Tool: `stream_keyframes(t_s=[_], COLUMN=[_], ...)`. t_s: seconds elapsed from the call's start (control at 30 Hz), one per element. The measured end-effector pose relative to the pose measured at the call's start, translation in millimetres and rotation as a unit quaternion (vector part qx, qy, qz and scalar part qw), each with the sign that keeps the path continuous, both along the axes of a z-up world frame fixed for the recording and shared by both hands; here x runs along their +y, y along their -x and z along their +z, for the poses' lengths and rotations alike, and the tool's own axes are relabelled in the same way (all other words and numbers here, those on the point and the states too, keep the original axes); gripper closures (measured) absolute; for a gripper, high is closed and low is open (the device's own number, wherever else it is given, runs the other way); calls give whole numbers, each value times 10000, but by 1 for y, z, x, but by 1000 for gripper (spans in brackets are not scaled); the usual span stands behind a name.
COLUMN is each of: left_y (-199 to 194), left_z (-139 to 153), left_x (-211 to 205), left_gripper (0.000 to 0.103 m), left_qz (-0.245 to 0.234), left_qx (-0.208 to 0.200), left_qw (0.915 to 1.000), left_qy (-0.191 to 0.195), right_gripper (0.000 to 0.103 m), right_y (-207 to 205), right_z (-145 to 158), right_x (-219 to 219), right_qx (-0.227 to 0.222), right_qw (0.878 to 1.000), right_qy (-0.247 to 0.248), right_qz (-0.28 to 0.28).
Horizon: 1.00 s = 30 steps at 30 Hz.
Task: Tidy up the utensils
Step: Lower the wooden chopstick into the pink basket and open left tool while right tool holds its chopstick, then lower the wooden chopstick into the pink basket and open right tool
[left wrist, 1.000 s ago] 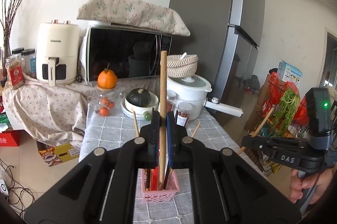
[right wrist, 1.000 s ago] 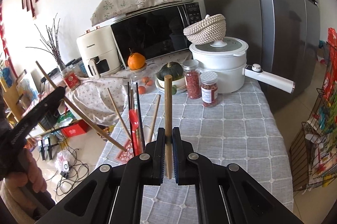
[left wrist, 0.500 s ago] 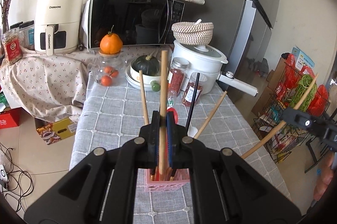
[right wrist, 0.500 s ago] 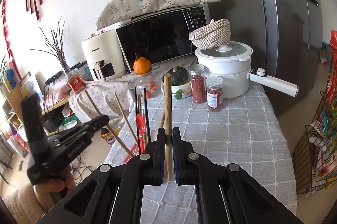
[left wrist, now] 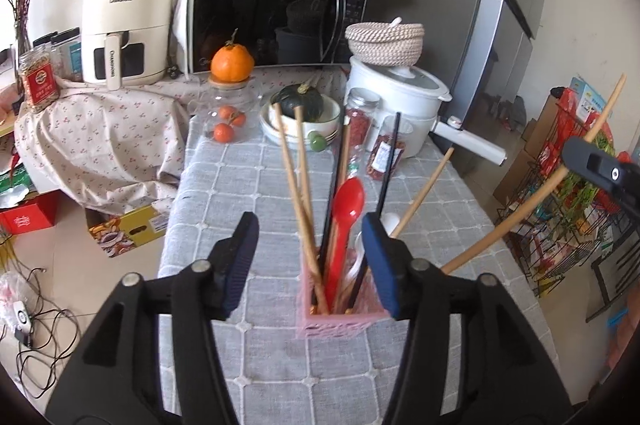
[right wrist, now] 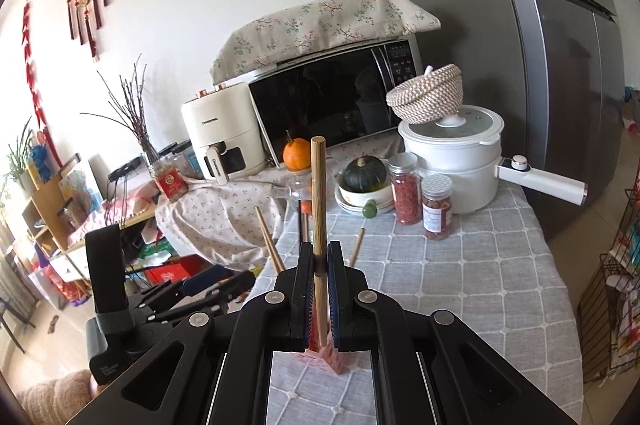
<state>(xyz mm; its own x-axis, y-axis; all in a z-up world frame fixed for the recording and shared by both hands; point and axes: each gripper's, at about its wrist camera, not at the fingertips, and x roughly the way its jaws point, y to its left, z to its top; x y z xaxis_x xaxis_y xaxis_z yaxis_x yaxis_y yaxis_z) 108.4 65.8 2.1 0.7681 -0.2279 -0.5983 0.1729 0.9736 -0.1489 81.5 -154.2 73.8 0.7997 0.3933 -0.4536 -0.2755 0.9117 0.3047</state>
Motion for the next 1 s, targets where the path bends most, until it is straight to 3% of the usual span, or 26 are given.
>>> stream_keyframes(t_s=[0.3,0.67,0.87,0.93,1.0], left_y=[7,5,6,6,7], left_z=[-18,-28,-29,-29,-28], left_x=[18,23,21,20,19], left_gripper=[26,24,24,24,24], left_qz=[41,-34,-68,-52,-51], left_qx=[395,680,715,712,713], left_qw=[9989,9973,9970,9969,9969], left_qy=[-263,-279,-301,-326,-323], right_gripper=[97,96,96,94,82], right_y=[-21,-55,-61,-60,-58], right_z=[-21,-64,-75,-74,-70], right_x=[21,44,47,46,44], right_qx=[198,809,916,874,804], right_qw=[9998,9964,9954,9958,9964], right_qy=[49,226,242,219,177], right_qz=[76,112,157,186,188])
